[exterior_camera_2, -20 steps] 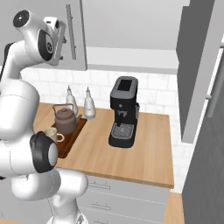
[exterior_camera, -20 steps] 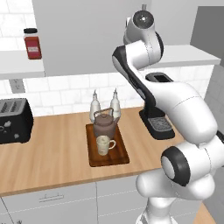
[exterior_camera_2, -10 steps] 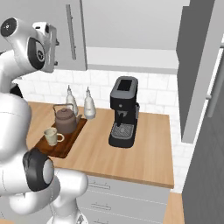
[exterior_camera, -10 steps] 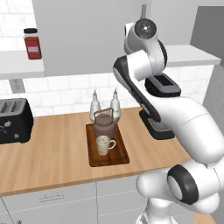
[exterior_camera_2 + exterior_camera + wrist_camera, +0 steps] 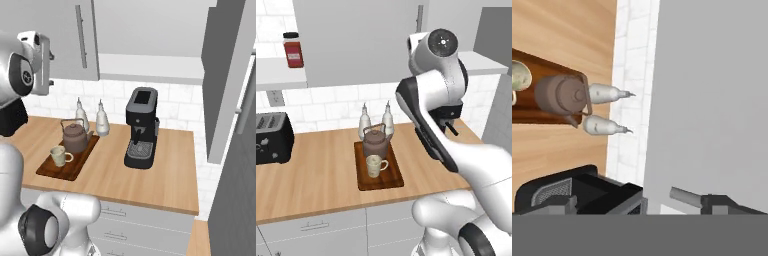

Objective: Pick the kettle from the counter and place it on the tray. Then pick the mug from the cabinet and place it on the tray. Then close the cabinet doors.

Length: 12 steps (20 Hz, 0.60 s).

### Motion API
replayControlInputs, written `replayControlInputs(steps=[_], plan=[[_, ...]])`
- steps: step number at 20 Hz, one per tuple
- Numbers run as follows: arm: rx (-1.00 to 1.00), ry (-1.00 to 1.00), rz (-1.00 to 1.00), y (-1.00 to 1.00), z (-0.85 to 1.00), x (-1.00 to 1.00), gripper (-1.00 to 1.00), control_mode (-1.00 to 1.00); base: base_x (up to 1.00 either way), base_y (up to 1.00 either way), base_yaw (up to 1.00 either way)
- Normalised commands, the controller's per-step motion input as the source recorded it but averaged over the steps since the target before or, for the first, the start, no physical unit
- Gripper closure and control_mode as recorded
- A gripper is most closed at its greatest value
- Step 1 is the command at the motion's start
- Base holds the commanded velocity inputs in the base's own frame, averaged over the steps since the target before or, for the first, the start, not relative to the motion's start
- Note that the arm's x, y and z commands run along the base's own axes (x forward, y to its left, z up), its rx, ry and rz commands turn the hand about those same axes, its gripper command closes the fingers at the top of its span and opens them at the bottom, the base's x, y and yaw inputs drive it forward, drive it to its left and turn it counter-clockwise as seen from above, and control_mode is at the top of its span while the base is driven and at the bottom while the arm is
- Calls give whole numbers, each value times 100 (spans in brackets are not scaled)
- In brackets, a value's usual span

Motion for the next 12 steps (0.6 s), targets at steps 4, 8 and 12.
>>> replayControlInputs(steps=[4,8,12], plan=[[-1,4,0,-2,-2,-82,-100,-100,0,0,0],[0,0,0,0,-6,-71,-100,-100,0,0,0],[0,0,0,-11,-11,-67,-100,-100,0,0,0]])
